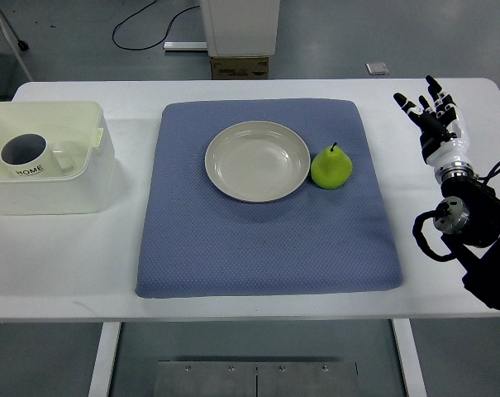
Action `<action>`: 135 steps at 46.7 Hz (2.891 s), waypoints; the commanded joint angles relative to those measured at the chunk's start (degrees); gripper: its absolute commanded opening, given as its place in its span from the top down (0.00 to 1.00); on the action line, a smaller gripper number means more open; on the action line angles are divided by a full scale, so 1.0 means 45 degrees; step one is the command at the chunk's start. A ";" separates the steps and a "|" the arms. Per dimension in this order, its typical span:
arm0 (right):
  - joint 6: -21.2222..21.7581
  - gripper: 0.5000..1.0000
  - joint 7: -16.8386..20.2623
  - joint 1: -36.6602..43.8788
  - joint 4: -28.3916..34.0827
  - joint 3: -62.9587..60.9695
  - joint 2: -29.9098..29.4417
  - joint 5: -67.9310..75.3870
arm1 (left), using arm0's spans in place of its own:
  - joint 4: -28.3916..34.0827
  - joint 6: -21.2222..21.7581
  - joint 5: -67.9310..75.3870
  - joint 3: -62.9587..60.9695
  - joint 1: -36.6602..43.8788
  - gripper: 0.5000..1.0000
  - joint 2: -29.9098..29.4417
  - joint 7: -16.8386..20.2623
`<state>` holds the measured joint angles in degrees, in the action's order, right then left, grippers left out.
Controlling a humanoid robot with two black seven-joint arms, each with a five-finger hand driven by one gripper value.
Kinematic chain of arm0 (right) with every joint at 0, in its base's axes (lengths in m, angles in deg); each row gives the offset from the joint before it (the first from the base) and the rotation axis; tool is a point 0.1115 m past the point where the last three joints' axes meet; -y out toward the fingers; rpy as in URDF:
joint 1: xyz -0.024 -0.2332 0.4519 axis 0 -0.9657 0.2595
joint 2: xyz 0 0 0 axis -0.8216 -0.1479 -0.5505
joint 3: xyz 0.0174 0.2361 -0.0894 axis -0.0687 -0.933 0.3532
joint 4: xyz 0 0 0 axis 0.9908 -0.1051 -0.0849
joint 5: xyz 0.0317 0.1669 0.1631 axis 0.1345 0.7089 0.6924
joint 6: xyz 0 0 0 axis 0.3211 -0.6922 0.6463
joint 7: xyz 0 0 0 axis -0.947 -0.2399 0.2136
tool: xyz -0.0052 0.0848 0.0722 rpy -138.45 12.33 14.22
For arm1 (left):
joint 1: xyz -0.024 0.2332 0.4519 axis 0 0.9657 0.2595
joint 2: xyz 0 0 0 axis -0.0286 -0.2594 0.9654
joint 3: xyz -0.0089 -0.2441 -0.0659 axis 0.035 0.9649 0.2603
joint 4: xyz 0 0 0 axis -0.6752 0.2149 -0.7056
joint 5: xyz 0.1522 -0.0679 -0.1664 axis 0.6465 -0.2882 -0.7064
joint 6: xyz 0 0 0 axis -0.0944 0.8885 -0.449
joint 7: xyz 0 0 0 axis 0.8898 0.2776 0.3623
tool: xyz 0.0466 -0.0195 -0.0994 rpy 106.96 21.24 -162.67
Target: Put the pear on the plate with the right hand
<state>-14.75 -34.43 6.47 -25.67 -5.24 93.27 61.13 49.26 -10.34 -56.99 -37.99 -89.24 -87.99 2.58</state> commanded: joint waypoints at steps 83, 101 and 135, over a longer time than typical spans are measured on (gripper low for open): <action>0.0253 0.00 0.0016 0.0644 -0.0214 0.0156 -0.0057 -0.0019 | 0.0000 -0.0018 0.0000 0.0000 -0.0001 0.00 0.0000 0.0000; 0.0253 0.00 -0.0004 0.0878 -0.0585 0.0156 -0.0057 -0.0019 | 0.0000 -0.0018 0.0000 0.0000 -0.0020 0.00 0.0000 0.0000; 0.0253 0.00 -0.0121 0.1113 -0.0546 0.0976 -0.0096 -0.0098 | 0.0000 -0.0018 0.0000 0.0000 -0.0001 0.00 0.0000 0.0000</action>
<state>-13.61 -34.97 11.43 -28.12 -1.06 92.82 60.69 49.26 -10.43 -56.99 -37.99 -89.26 -87.99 2.58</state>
